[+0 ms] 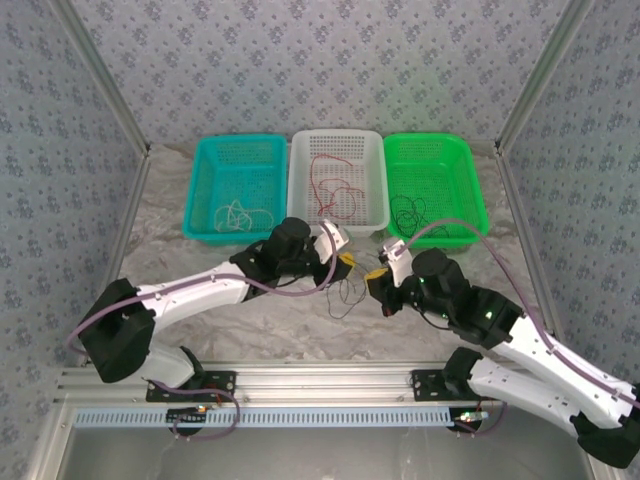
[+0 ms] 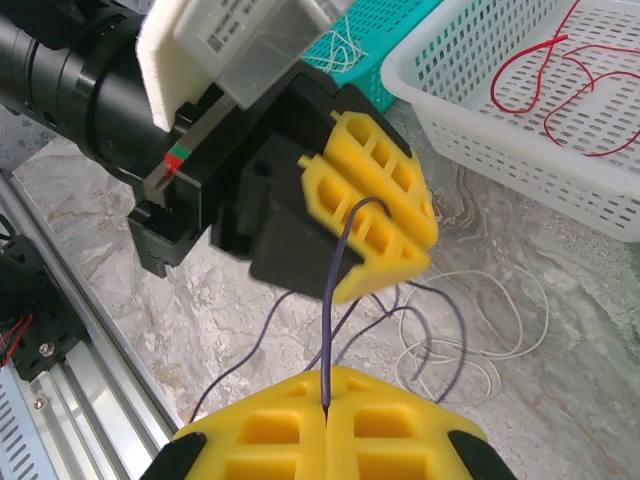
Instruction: Untangle the cables
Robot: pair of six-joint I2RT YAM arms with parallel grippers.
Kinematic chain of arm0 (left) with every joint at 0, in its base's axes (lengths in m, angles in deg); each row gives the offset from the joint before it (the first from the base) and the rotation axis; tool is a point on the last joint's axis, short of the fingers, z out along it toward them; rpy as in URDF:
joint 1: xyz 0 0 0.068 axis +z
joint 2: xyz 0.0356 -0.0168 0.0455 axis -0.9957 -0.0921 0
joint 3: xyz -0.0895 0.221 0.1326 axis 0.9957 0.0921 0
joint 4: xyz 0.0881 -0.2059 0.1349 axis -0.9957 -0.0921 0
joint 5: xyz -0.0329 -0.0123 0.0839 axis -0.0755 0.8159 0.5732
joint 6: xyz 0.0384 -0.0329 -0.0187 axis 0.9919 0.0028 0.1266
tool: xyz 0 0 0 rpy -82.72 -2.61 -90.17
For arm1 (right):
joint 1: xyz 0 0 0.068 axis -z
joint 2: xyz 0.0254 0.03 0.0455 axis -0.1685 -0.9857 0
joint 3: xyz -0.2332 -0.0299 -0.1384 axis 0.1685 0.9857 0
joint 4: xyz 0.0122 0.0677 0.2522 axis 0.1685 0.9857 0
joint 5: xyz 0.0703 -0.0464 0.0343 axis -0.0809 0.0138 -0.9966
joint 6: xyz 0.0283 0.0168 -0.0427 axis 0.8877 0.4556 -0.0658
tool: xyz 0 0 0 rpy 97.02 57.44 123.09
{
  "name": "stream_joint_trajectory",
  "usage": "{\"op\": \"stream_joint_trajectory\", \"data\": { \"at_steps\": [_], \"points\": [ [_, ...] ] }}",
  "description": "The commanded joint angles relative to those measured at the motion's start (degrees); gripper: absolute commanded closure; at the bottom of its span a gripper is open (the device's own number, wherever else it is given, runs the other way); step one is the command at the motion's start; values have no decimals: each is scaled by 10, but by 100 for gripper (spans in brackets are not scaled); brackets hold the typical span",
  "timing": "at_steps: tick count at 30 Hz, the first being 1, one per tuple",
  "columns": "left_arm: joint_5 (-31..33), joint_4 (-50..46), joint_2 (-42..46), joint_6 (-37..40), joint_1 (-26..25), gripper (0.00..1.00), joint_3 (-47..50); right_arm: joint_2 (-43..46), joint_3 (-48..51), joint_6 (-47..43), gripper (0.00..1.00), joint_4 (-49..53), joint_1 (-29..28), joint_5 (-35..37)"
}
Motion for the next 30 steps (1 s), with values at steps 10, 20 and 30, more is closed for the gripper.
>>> {"op": "stream_joint_trajectory", "data": {
  "at_steps": [10,20,30],
  "points": [
    [129,-78,26,-15,-36,100,-82,-11,18,62,54,12,13,90],
    [155,-129,19,-100,-52,100,-122,-12,70,116,49,-56,9,205],
    [186,-160,81,-116,-52,100,-114,-33,79,185,67,55,10,335]
  ]
}}
